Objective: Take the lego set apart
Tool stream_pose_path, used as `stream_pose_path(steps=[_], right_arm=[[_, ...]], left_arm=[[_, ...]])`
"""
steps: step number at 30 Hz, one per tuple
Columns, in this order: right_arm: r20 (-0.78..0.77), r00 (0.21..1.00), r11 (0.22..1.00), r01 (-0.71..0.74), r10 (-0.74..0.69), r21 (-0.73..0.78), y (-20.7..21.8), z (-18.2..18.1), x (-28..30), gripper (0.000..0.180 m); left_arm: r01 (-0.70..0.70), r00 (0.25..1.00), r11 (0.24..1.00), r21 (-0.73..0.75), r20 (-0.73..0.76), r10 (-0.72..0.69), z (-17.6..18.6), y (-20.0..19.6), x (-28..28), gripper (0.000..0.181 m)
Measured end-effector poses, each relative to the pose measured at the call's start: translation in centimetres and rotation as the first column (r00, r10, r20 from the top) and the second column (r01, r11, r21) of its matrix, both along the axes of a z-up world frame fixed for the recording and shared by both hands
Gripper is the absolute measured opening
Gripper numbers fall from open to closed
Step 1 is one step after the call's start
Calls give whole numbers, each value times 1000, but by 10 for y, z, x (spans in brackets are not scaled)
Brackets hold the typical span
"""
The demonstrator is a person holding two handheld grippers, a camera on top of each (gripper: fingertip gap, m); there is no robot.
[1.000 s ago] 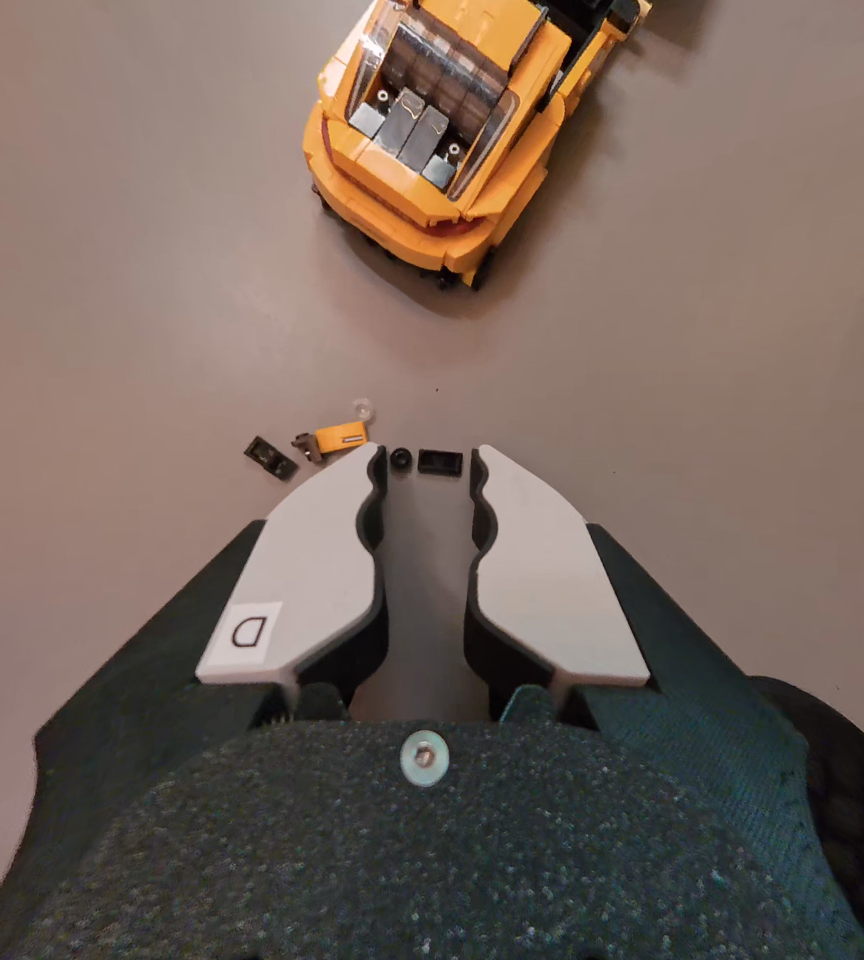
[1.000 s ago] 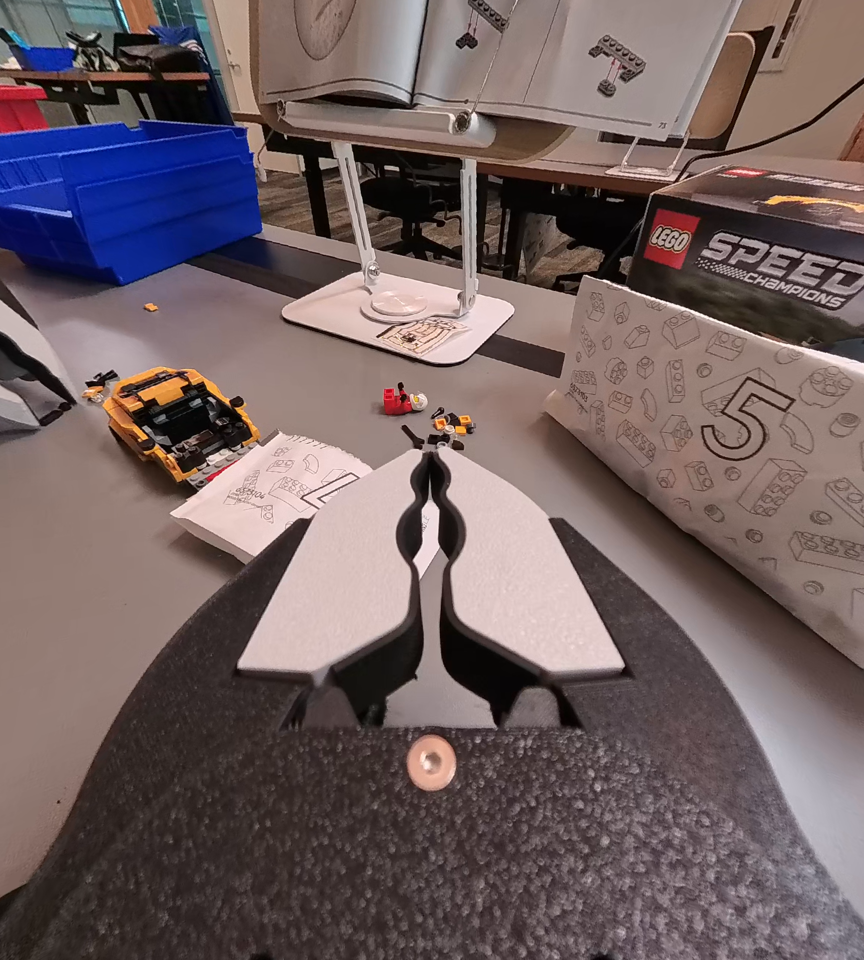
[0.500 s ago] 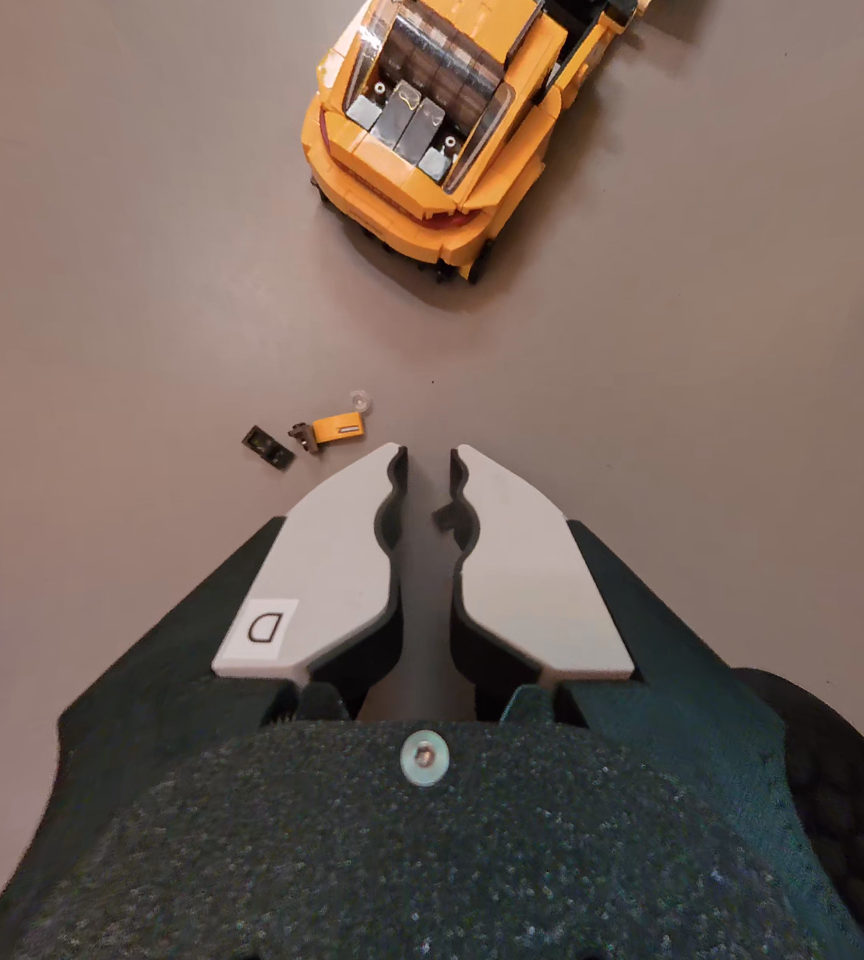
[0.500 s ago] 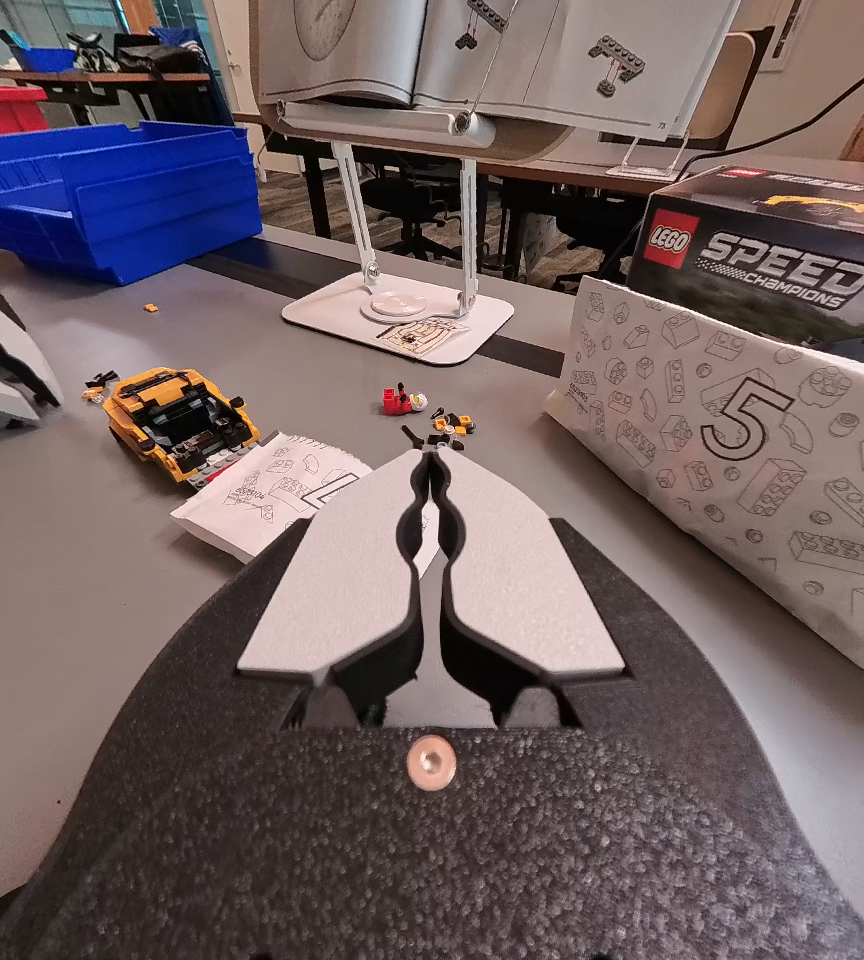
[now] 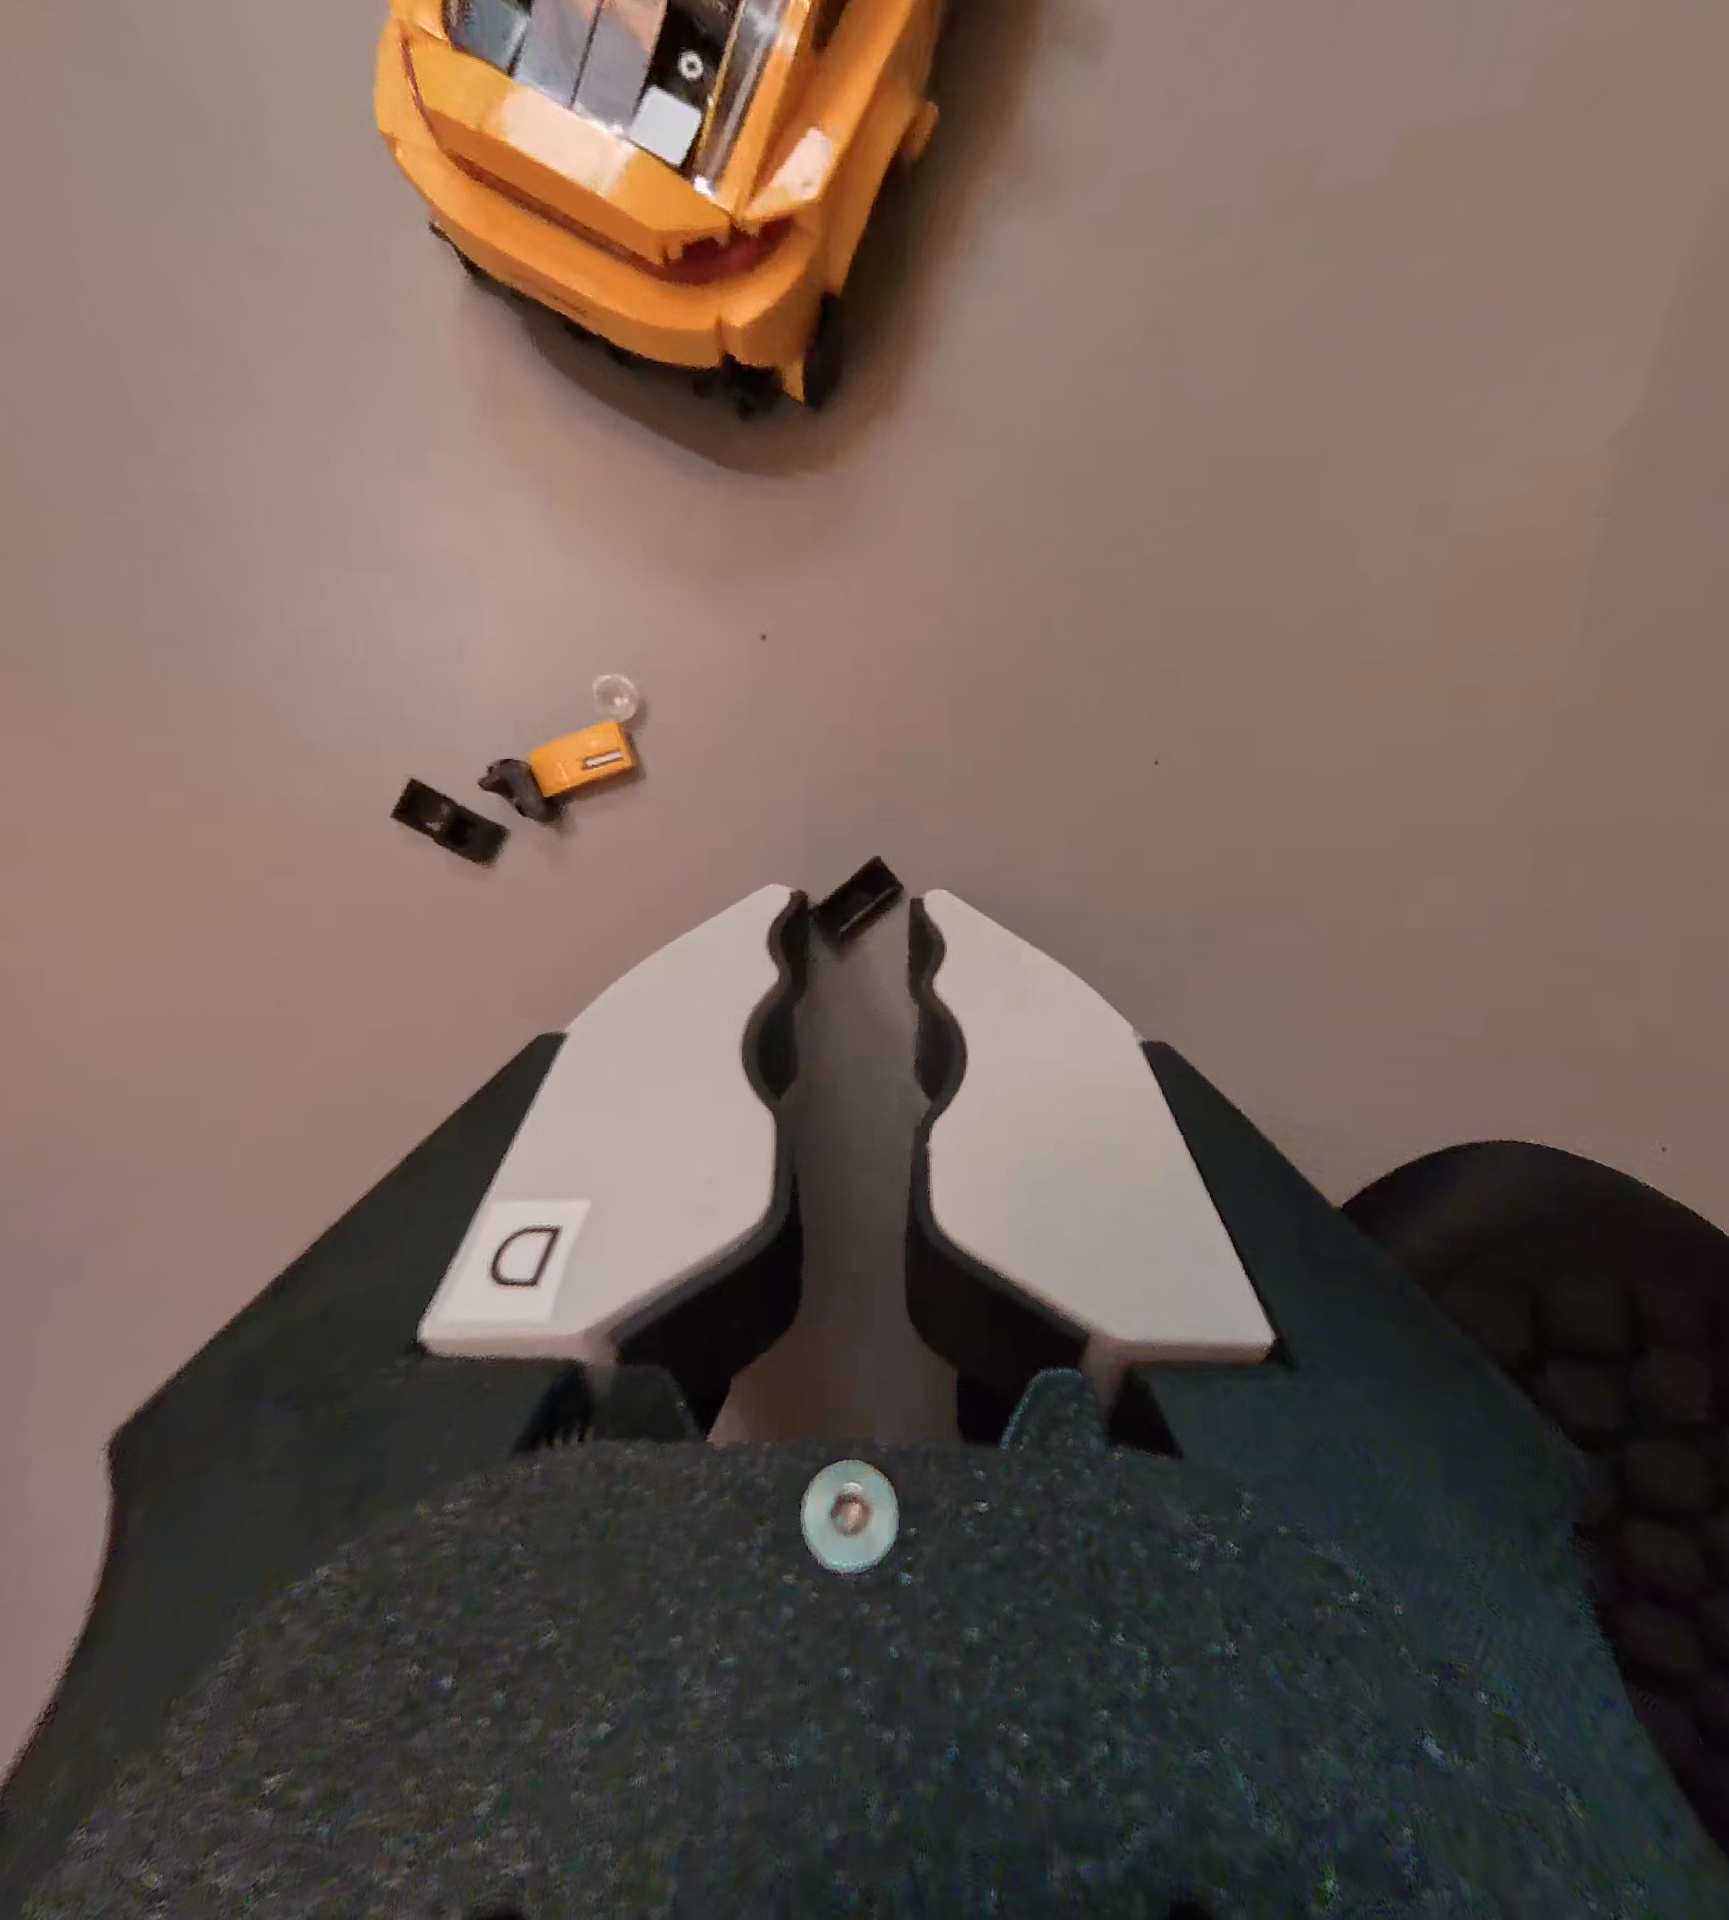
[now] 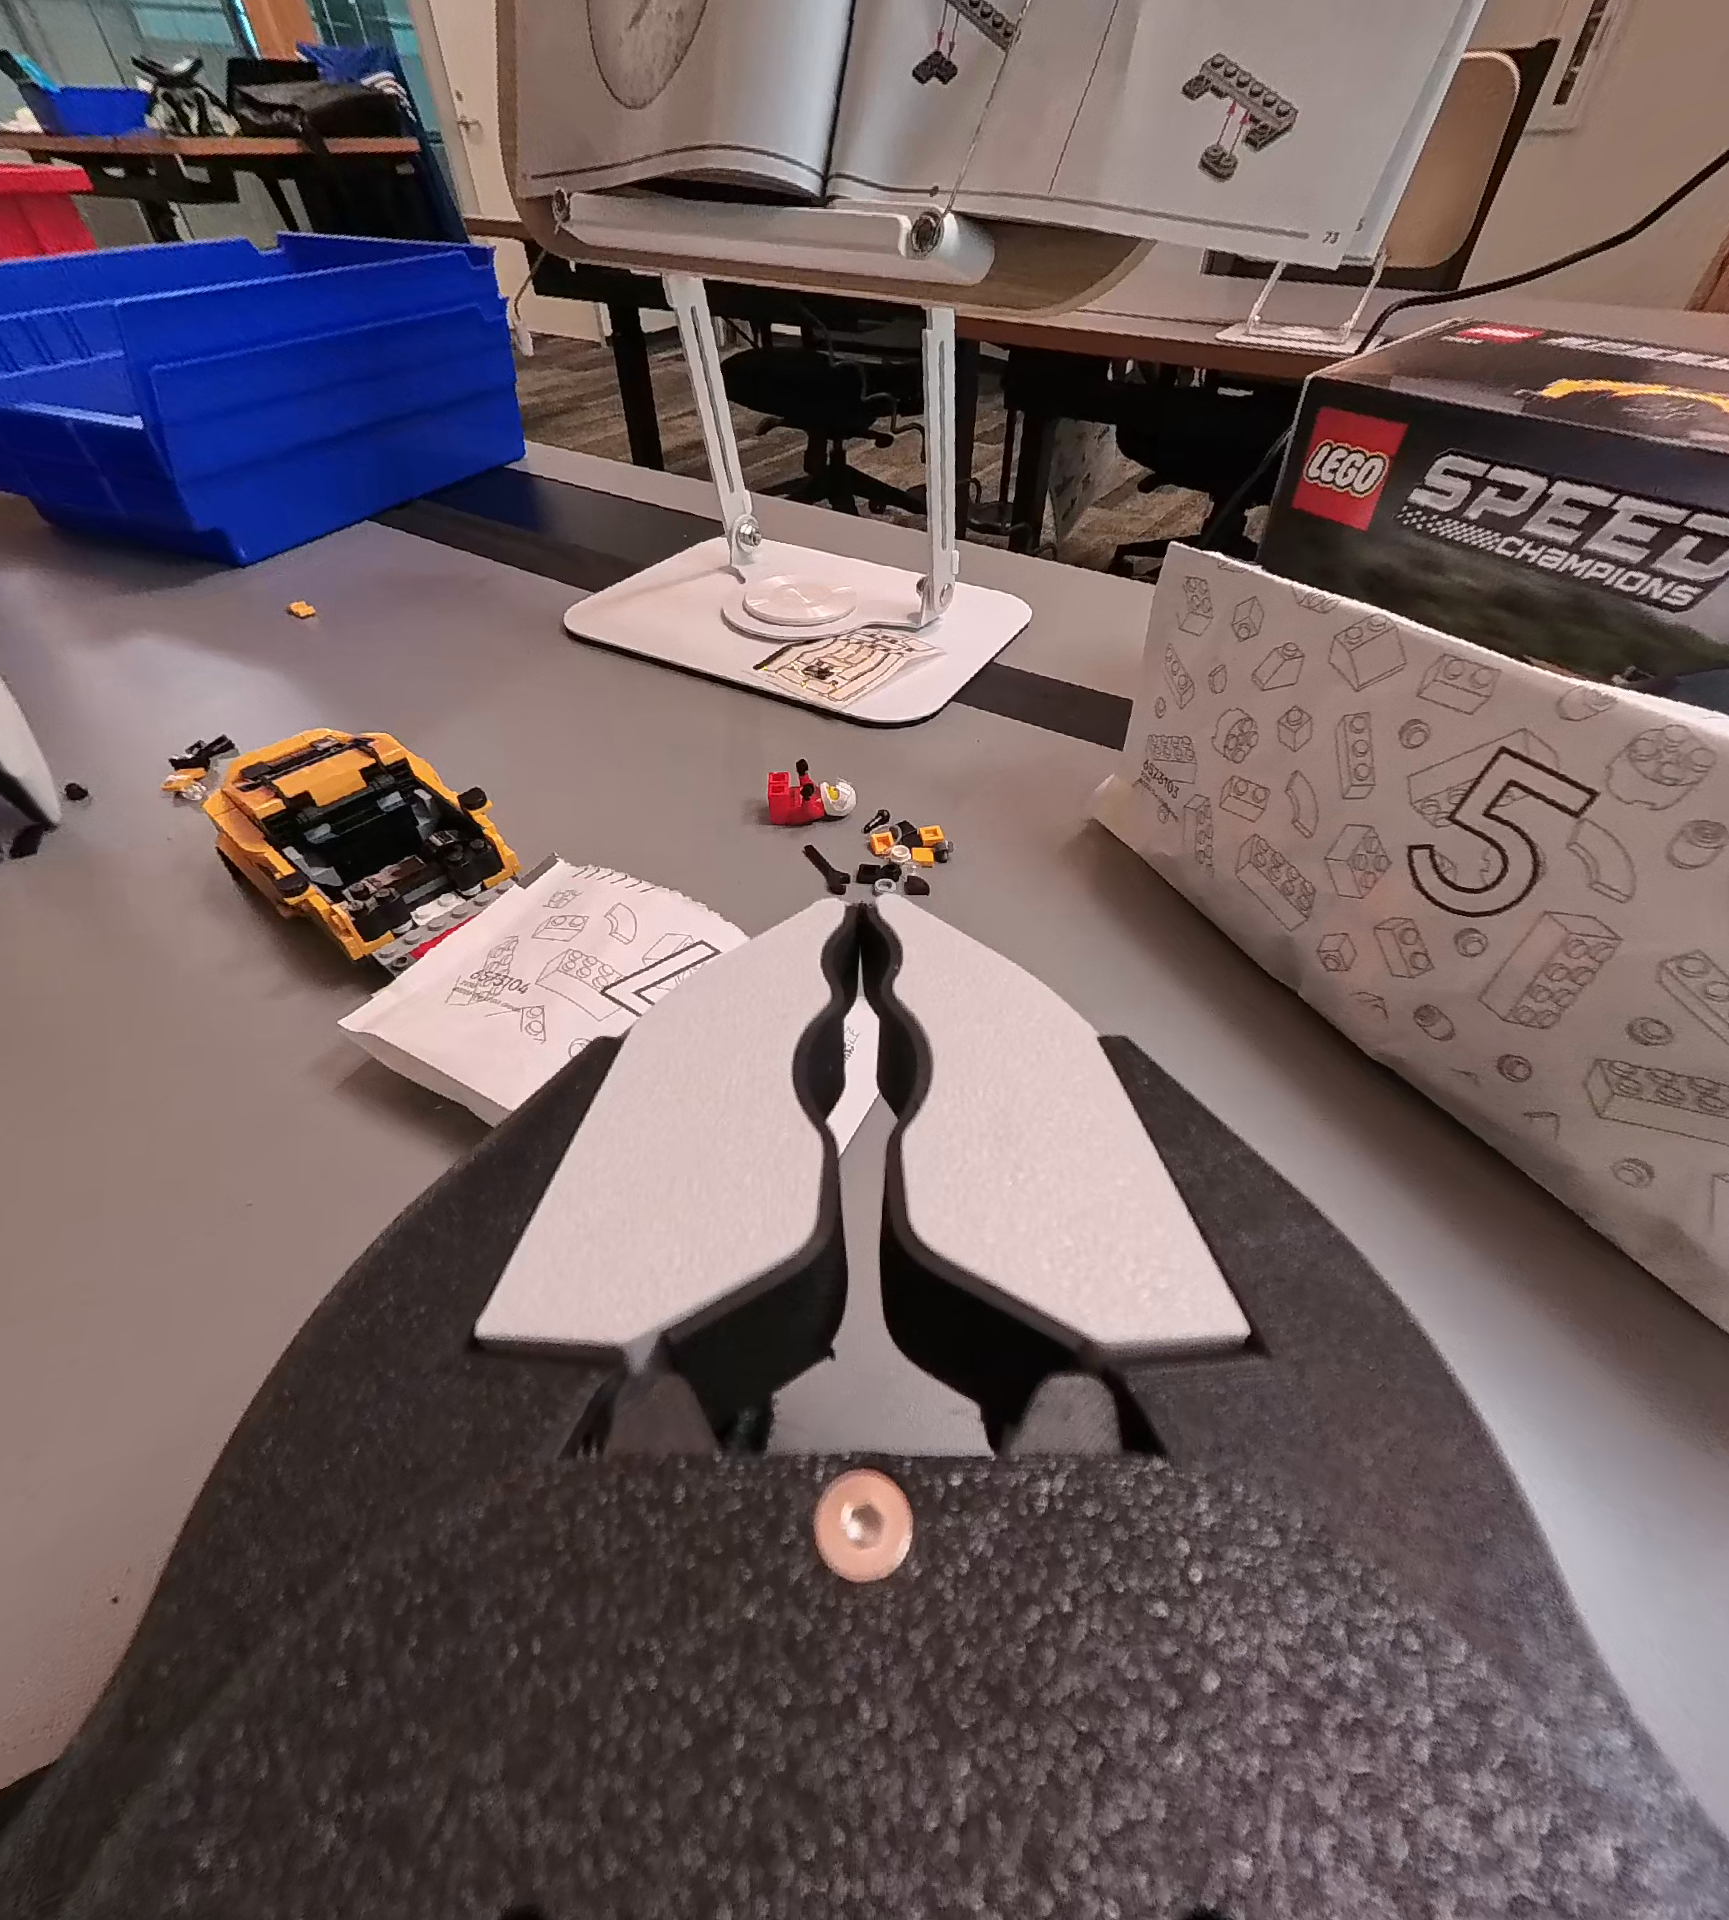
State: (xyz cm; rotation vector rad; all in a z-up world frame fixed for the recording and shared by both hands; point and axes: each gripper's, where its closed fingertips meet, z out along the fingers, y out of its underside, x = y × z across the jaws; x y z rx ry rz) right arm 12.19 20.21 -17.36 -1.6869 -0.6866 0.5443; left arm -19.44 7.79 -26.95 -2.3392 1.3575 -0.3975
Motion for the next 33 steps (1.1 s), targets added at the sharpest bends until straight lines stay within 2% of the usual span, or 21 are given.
stream_pose_path(steps=[2, 8, 11, 13, 15, 17, 20, 21, 24, 27, 29, 31, 33], right_arm=[[-1, 1000, 1000, 1, -1, 0, 0, 0, 0, 0], [-3, 1000, 1000, 3, -3, 6, 0, 2, 1, 0], [-7, 1000, 1000, 8, -8, 7, 1, 3, 3, 0], [-9, 1000, 1000, 7, -7, 5, 1, 3, 3, 0], [-8, 1000, 1000, 2, -2, 6, 0, 3, 1, 0], [-8, 1000, 1000, -7, 7, 6, -1, 3, -1, 0], [-2, 1000, 1000, -12, 12, 6, -2, 2, -3, 0], [0, 1000, 1000, -10, 10, 6, -2, 2, -2, 0], [-1, 1000, 1000, -1, 1, 3, -1, 1, 0, 0], [2, 1000, 1000, 5, -5, -1, 0, -1, 1, 0], [4, 1000, 1000, 4, -4, -4, 1, -2, 1, 0], [4, 1000, 1000, 4, -4, -4, 1, -2, 0, 0], [3, 1000, 1000, 0, 0, -3, 0, -2, 0, 0]], left_arm=[[1, 1000, 1000, -4, -14, -1, 0, 1, -1, 9], [-57, 998, 998, 17, 0, 57, 5, -2, 1, 8], [-134, 991, 984, 114, 45, 129, 37, -10, -8, 8], [-235, 972, 950, 205, 76, 223, 70, -16, -29, 8], [-377, 926, 886, 270, 99, 364, 94, -23, -67, 8], [-511, 857, 806, 299, 99, 506, 102, -33, -113, 8], [-667, 726, 682, 301, 55, 685, 89, -47, -176, 9], [-702, 690, 655, 281, 41, 722, 79, -52, -189, 16], [-735, 655, 629, 254, 24, 755, 61, -57, -198, 30], [-727, 659, 610, 315, 73, 748, 74, -49, -188, 32], [-685, 701, 614, 392, 123, 703, 98, -41, -167, 22], [-573, 807, 679, 458, 171, 565, 121, -33, -122, 13], [-489, 871, 775, 400, 178, 458, 116, -28, -76, 15]])
